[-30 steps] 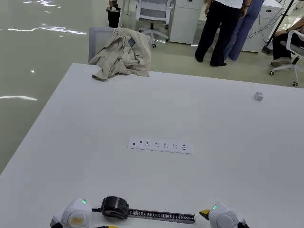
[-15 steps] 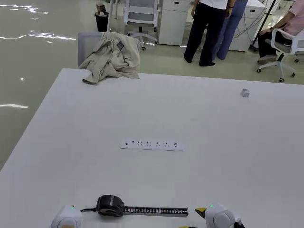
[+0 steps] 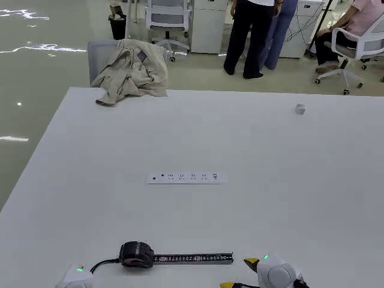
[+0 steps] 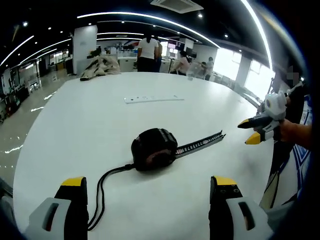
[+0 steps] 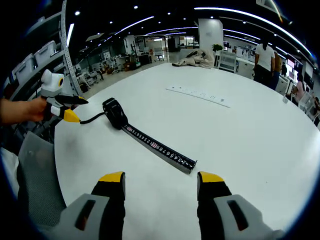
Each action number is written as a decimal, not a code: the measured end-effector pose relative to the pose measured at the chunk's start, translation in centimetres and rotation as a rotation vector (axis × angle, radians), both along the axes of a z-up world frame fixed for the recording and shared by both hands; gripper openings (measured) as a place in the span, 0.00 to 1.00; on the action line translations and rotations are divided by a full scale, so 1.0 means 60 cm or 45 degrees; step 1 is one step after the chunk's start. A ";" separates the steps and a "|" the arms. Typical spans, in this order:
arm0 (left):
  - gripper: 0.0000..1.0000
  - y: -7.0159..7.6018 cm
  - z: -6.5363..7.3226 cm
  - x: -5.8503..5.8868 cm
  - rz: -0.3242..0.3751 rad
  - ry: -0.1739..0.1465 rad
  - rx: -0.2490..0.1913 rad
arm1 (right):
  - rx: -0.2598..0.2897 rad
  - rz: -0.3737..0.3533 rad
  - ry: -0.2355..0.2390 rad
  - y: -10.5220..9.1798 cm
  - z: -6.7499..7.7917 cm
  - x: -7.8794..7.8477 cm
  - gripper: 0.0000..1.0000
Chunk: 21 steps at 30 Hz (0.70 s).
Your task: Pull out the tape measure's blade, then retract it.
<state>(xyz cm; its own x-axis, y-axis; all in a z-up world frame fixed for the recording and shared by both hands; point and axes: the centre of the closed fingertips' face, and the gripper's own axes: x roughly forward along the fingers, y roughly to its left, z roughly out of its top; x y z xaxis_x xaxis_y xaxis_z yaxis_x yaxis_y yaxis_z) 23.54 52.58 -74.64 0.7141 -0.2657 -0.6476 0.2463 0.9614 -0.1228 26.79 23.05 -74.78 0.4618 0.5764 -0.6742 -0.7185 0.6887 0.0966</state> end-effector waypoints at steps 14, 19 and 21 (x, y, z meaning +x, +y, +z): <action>1.00 -0.010 -0.004 -0.039 0.065 0.035 -0.054 | -0.003 -0.044 0.003 -0.007 0.008 -0.044 0.64; 1.00 -0.020 -0.001 -0.053 0.061 0.044 -0.065 | 0.000 -0.060 0.001 -0.007 0.011 -0.061 0.66; 1.00 -0.024 0.005 -0.058 0.057 0.036 -0.064 | -0.001 -0.060 -0.004 -0.006 0.015 -0.066 0.66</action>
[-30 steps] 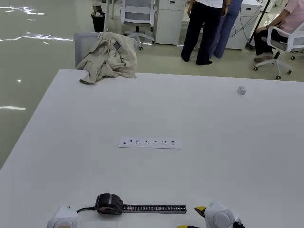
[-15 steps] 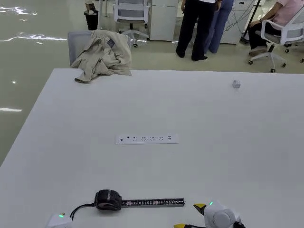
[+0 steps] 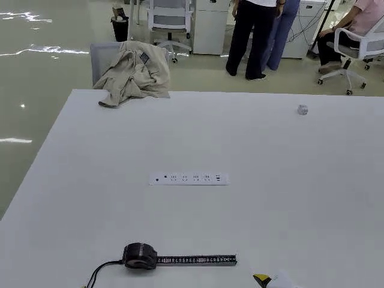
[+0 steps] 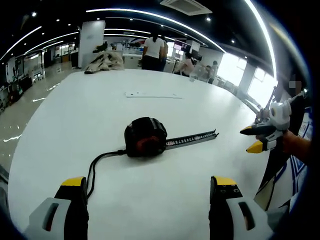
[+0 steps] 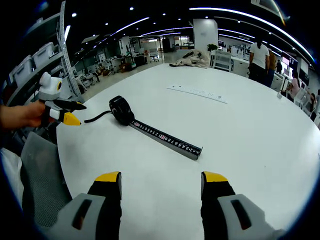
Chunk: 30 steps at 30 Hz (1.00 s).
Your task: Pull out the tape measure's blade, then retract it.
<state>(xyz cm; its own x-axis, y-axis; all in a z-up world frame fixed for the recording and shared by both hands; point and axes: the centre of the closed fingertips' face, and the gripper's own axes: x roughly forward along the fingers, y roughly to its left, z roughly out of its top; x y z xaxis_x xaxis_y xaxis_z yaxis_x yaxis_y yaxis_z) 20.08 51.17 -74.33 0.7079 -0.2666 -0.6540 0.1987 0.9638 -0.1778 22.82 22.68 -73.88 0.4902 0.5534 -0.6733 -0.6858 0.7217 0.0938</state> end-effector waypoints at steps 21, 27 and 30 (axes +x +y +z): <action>1.00 -0.017 0.032 -0.053 -0.011 -0.035 0.013 | 0.029 0.004 -0.001 0.010 0.034 -0.069 0.76; 1.00 -0.019 0.029 -0.073 -0.002 -0.015 0.000 | 0.021 0.012 -0.005 0.005 0.043 -0.083 0.77; 1.00 -0.014 0.032 -0.080 0.008 -0.013 0.001 | 0.026 0.004 -0.012 0.004 0.054 -0.087 0.78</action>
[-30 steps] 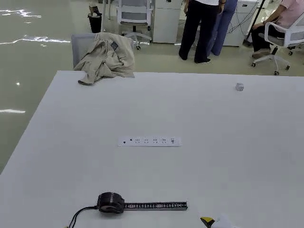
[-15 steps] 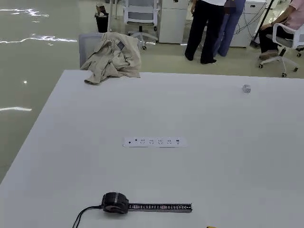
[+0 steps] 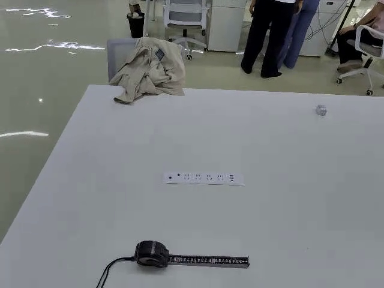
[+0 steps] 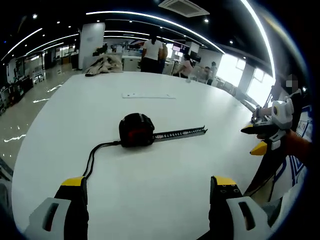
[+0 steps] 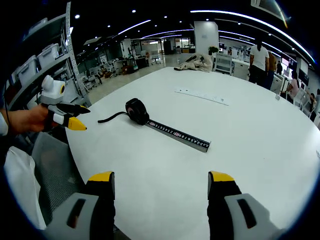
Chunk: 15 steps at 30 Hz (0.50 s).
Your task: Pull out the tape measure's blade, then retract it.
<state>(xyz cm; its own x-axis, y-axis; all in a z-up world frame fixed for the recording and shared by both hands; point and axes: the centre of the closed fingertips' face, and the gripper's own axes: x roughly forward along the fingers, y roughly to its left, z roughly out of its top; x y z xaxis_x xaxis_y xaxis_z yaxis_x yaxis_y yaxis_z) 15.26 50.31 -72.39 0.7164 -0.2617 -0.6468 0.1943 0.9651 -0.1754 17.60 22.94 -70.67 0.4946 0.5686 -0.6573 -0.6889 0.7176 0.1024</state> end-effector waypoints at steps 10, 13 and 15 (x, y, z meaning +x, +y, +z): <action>1.00 0.014 0.028 -0.017 0.030 -0.036 0.018 | -0.013 -0.007 -0.010 -0.003 0.012 -0.014 0.81; 1.00 0.018 0.037 -0.020 0.052 -0.039 0.017 | -0.010 -0.011 -0.005 -0.004 0.015 -0.020 0.82; 1.00 0.018 0.042 -0.021 0.062 -0.042 0.011 | -0.011 -0.014 -0.004 -0.005 0.018 -0.024 0.82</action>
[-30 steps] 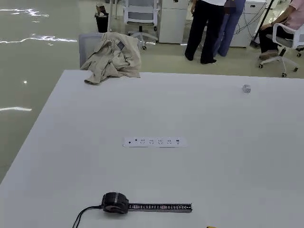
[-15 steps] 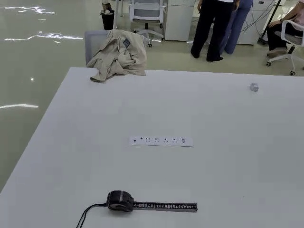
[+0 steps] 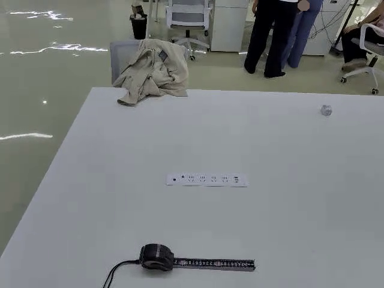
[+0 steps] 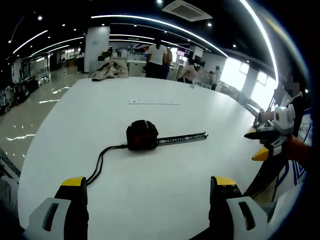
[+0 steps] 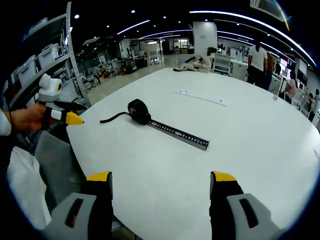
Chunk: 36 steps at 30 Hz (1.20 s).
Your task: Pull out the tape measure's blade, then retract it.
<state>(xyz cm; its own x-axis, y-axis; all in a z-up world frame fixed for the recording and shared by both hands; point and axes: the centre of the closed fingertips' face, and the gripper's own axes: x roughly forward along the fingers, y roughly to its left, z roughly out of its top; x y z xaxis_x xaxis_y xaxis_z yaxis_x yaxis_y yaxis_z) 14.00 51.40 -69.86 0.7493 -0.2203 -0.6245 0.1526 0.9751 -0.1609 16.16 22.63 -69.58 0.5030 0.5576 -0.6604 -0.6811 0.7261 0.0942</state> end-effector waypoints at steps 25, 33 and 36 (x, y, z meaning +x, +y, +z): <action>1.00 0.015 0.015 -0.020 0.086 -0.014 0.023 | -0.006 -0.053 -0.012 -0.010 0.021 -0.018 0.87; 1.00 0.018 0.013 -0.018 0.148 0.001 0.040 | -0.007 -0.039 -0.009 -0.003 0.013 -0.010 0.87; 1.00 0.020 0.016 -0.011 0.185 -0.019 0.083 | -0.010 -0.028 -0.003 -0.002 0.008 -0.007 0.87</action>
<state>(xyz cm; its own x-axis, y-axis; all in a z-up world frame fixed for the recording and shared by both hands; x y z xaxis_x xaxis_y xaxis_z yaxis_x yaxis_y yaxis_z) 13.34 52.58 -68.89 0.7798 -0.0684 -0.6223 0.0110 0.9954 -0.0956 15.72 22.53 -69.09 0.5170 0.5411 -0.6632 -0.6650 0.7418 0.0868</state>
